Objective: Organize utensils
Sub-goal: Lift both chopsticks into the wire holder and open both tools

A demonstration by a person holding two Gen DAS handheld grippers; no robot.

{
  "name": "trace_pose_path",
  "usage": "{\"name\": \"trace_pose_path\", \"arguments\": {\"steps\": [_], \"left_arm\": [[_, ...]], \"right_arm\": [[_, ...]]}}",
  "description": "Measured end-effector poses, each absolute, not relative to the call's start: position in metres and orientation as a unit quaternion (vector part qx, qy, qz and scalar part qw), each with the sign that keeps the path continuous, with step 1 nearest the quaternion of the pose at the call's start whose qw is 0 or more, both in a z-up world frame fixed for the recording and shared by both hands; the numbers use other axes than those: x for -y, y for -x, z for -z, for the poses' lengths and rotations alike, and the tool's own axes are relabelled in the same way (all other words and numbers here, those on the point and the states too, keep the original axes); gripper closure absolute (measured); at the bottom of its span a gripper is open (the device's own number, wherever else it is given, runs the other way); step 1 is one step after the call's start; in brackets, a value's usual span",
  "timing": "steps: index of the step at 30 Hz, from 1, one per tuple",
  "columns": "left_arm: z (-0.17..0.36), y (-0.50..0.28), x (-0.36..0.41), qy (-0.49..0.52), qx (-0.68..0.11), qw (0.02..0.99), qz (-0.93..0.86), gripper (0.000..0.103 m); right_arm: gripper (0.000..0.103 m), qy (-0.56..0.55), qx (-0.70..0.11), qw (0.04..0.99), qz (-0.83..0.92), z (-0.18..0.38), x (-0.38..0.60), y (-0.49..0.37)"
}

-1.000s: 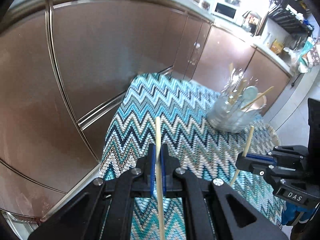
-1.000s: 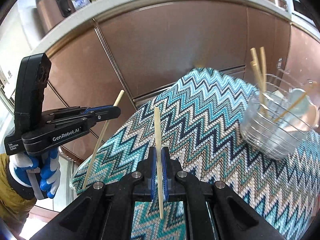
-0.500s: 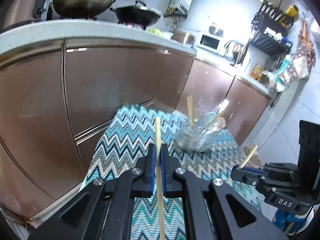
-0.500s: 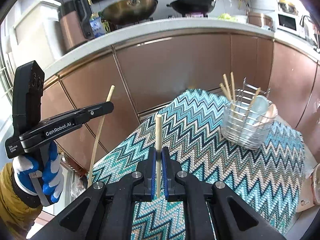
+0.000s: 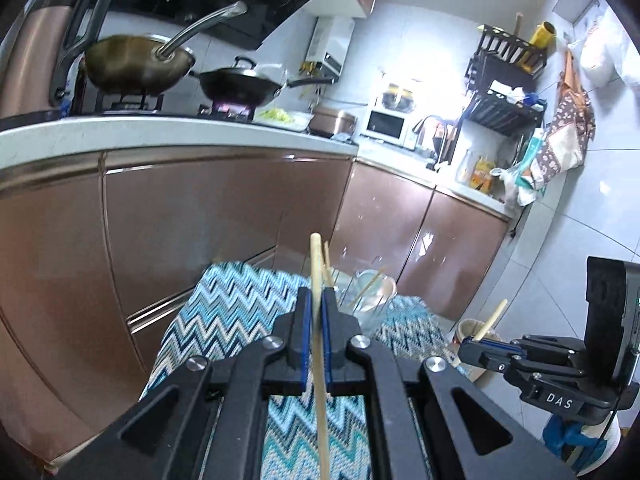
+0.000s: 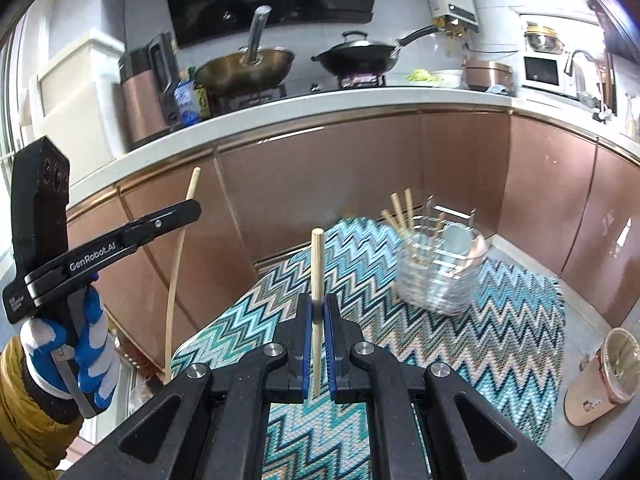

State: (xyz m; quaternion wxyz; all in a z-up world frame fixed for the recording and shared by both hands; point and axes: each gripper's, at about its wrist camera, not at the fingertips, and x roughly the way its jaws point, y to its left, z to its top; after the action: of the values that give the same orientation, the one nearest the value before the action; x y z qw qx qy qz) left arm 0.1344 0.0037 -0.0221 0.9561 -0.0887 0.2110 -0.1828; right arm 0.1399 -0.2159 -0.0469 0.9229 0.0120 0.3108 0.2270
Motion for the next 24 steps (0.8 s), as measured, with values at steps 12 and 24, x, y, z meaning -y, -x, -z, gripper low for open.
{"name": "trace_pose_path", "arguments": {"steps": [12,24], "left_arm": [[0.006,-0.211,0.036,0.123,-0.184,0.955,0.196,0.098],[-0.013,-0.293,0.083,0.153,-0.099,0.969,0.168,0.099]], "right_arm": [[0.097,-0.046,-0.254,0.942,-0.213,0.019,0.264,-0.190],[0.097,-0.049,-0.200,0.956,-0.211,0.001,0.287,-0.264]]}}
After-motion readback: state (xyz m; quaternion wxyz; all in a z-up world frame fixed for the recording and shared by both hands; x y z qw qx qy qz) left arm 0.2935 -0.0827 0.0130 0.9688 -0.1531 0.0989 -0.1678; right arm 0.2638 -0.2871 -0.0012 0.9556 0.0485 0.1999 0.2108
